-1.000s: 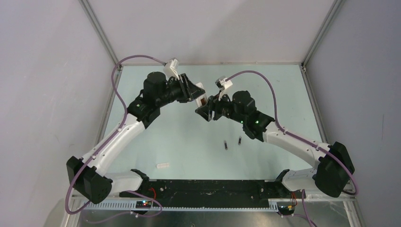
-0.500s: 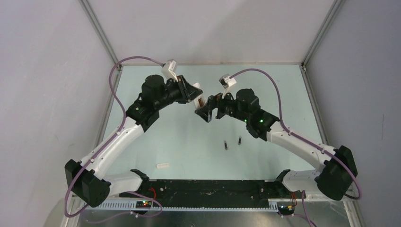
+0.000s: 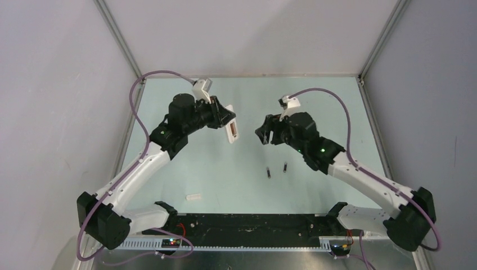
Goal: Load the batteries into the remote control
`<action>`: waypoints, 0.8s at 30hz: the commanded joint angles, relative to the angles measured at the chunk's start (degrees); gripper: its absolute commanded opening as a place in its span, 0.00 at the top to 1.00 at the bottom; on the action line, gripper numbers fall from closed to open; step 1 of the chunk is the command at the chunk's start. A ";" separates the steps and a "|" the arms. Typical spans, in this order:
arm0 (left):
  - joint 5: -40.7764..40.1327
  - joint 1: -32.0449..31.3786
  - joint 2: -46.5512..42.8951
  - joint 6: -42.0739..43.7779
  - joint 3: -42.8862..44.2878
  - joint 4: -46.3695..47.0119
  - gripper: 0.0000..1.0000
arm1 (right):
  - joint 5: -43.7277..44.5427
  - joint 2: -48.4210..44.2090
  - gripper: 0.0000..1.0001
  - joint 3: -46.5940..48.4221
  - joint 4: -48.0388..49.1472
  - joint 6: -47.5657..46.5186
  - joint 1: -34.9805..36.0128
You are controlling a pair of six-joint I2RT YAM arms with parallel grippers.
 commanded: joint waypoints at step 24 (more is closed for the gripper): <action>6.47 7.67 -2.31 -1.54 -10.65 0.46 1.00 | 2.56 31.35 0.63 4.47 -23.13 8.88 3.41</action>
